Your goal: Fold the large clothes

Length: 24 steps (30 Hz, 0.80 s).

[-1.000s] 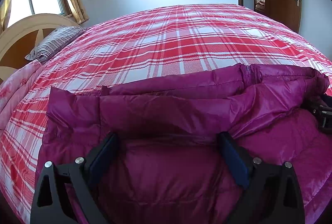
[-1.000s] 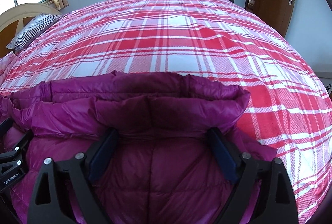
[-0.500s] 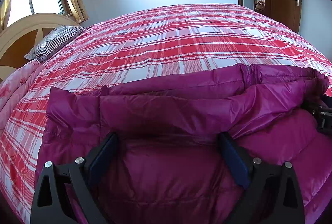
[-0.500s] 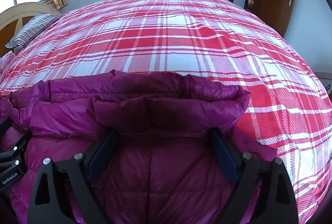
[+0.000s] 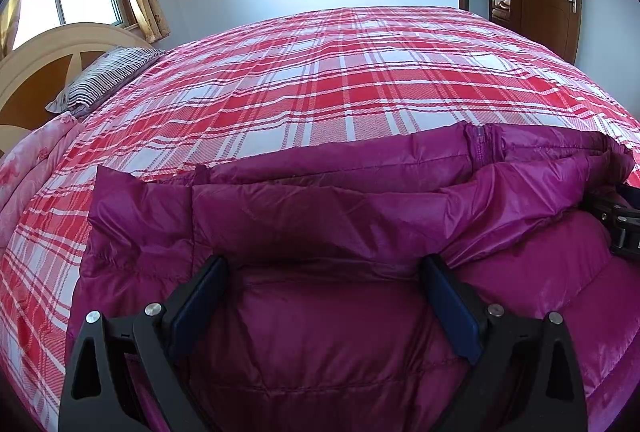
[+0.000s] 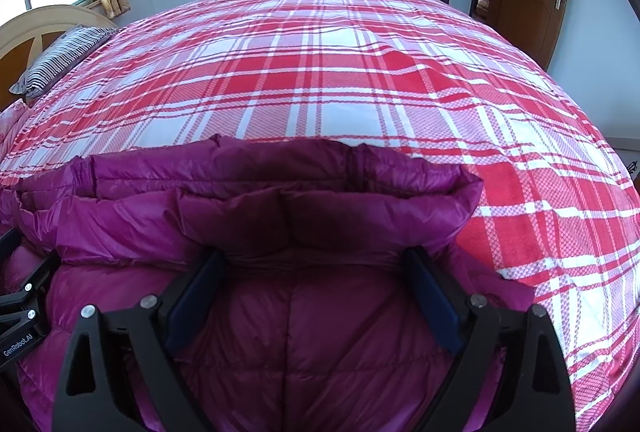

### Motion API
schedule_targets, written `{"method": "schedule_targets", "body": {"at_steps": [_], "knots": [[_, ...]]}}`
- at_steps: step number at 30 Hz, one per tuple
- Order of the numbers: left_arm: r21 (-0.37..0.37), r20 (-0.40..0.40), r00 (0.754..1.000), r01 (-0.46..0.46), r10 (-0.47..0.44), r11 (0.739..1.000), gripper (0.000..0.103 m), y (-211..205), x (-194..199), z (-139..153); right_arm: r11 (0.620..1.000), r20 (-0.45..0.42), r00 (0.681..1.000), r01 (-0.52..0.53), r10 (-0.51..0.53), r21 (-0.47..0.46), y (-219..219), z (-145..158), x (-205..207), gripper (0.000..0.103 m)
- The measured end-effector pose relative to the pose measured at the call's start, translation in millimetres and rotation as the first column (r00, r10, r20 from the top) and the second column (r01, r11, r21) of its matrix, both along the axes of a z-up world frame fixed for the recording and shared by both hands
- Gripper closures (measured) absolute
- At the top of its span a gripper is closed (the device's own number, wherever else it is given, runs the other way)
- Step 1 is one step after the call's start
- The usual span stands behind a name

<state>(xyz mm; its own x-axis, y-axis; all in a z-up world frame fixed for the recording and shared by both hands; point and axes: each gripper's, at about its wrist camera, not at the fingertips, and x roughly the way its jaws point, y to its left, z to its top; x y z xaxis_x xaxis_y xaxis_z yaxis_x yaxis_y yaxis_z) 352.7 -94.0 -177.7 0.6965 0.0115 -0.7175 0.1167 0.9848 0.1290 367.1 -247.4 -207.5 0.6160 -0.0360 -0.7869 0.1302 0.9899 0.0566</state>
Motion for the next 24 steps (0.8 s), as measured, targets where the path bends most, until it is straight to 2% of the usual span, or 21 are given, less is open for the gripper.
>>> {"method": "schedule_targets", "body": {"at_steps": [7,10,11,13,14,16,18,20,22,24], "knots": [[-0.008,-0.014,1.000,0.002,-0.003,1.000,0.005,0.9,1.8,0.0,1.000,-0.019,1.000,0.006,-0.007,-0.030,2.5,2.5,1.9,0.009],[-0.061,-0.027,1.000,-0.010,0.008,0.998,0.005,16.8,-8.2,17.5,0.999,-0.021,0.998,0.053,-0.053,-0.009,-4.2,16.6,-12.1,0.016],[-0.122,-0.007,1.000,-0.004,0.003,0.992,0.005,28.7,-18.1,30.5,0.998,-0.005,0.998,0.066,-0.067,-0.017,-2.1,26.4,-22.2,0.016],[-0.194,0.029,0.999,0.022,-0.016,0.981,0.005,51.4,-42.0,55.6,0.999,0.072,0.997,0.019,-0.017,-0.030,10.0,50.4,-50.0,0.016],[-0.209,0.070,0.997,0.040,-0.025,0.977,0.005,64.4,-58.8,68.2,1.000,0.097,0.995,-0.013,0.015,-0.024,17.2,58.4,-63.4,0.014],[-0.177,0.127,0.992,0.038,-0.015,0.983,0.005,87.4,-87.8,79.5,0.994,0.132,0.986,-0.107,0.102,0.030,35.1,66.7,-89.1,0.011],[-0.152,0.136,0.991,0.016,0.005,0.988,0.005,110.7,-110.8,74.3,0.979,0.130,0.973,-0.197,0.189,0.053,55.0,61.3,-104.1,0.009],[-0.168,0.071,0.997,0.002,0.010,0.986,0.005,131.3,-123.1,54.6,0.972,0.112,0.968,-0.231,0.226,0.032,71.5,49.9,-112.3,0.010],[-0.228,0.026,1.000,-0.005,0.011,0.974,0.005,147.5,-132.1,33.0,0.963,0.090,0.961,-0.266,0.262,0.042,82.7,35.2,-114.8,0.010],[-0.322,-0.034,0.999,-0.021,0.010,0.946,0.005,159.6,-136.5,12.7,0.966,0.071,0.964,-0.258,0.257,-0.002,88.7,22.6,-113.2,0.008]]}}
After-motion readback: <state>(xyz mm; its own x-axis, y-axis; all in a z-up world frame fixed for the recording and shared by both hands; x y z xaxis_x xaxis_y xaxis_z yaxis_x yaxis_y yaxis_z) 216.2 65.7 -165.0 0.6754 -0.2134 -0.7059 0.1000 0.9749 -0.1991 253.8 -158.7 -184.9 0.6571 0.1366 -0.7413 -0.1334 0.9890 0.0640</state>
